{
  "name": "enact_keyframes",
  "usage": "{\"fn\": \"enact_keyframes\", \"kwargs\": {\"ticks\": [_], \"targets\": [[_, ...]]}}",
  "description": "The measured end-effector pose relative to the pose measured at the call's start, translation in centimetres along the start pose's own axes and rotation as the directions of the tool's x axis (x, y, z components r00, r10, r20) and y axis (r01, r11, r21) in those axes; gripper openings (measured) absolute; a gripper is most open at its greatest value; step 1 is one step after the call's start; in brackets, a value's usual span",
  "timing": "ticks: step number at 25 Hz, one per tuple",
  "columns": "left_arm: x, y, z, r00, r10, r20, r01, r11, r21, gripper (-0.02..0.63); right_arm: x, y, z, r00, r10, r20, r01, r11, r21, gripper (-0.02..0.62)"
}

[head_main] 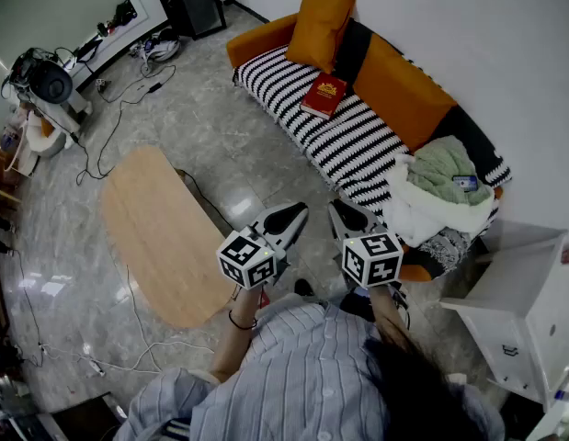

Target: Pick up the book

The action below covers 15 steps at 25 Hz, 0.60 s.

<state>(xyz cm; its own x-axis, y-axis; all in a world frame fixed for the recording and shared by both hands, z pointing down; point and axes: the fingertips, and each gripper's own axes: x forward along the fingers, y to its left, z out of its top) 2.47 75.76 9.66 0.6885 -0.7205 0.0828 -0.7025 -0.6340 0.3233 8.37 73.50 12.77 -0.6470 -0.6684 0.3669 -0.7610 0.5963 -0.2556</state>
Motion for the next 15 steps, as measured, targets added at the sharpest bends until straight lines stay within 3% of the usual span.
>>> {"fn": "enact_keyframes", "kwargs": {"ticks": [15], "targets": [[-0.1,-0.4,-1.3,0.999,-0.009,-0.035,0.01,1.0,0.014,0.014,-1.1,-1.1,-0.7,0.999,-0.043,0.022,0.042,0.998,0.039,0.049]]}}
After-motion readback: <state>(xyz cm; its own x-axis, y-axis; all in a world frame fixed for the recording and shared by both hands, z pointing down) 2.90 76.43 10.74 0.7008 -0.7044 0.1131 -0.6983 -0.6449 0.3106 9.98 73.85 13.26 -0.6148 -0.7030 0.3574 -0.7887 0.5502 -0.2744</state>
